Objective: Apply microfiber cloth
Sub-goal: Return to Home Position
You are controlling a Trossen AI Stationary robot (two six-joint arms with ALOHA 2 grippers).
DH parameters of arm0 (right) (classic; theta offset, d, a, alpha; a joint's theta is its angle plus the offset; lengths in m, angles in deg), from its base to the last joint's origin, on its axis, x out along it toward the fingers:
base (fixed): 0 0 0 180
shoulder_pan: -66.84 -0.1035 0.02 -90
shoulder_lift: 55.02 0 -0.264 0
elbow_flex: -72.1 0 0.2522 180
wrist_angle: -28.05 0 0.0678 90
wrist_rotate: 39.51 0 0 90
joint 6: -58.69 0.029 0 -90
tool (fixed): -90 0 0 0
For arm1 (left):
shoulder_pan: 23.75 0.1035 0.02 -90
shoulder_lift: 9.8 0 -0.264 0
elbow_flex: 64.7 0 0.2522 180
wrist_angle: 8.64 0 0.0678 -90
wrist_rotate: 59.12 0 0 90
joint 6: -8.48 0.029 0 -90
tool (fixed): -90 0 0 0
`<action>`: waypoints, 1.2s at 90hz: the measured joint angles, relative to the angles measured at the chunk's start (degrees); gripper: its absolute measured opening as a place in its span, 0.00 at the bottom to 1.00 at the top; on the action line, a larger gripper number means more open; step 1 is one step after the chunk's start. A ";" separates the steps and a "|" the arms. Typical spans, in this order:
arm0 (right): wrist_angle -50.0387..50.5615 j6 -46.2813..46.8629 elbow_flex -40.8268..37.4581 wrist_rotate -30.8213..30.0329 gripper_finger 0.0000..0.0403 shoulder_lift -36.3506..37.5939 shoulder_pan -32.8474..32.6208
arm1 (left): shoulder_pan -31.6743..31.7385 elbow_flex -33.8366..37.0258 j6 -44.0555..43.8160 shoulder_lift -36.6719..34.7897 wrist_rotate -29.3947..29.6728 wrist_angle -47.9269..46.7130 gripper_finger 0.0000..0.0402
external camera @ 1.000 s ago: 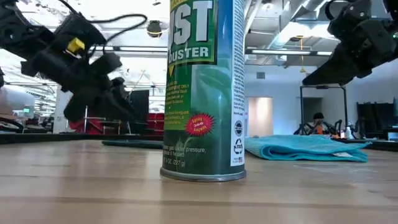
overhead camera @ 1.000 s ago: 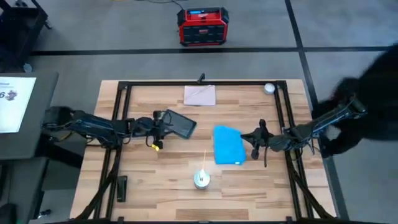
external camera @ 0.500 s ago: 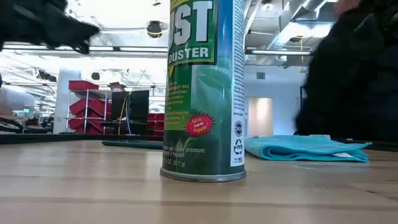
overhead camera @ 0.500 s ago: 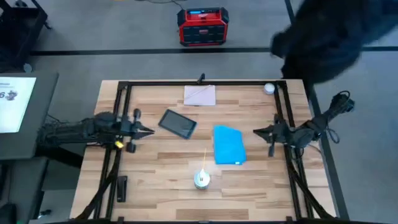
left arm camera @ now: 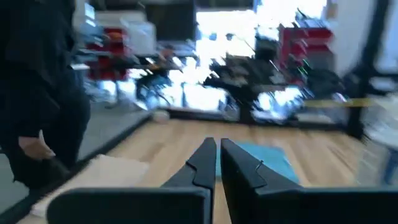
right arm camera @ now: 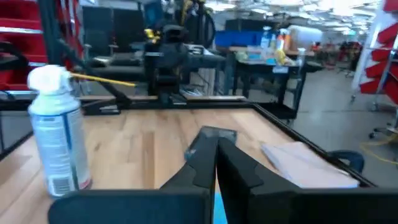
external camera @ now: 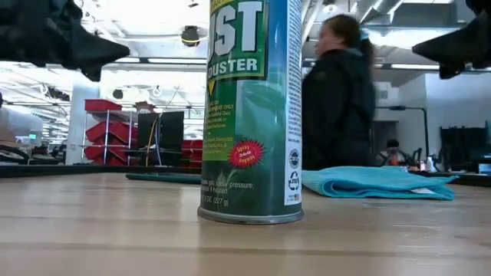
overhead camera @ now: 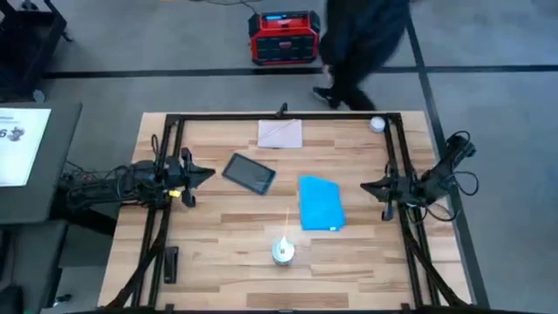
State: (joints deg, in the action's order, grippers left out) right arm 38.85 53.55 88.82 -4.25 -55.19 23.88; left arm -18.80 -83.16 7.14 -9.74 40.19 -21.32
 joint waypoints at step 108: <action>1.34 7.89 -2.58 62.02 0.00 -0.37 57.64 | 0.16 1.77 4.21 0.17 -0.10 -0.28 0.00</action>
State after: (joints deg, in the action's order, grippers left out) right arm 40.19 61.45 86.24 57.77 -55.56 81.52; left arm -18.64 -81.38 11.35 -9.57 40.09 -21.59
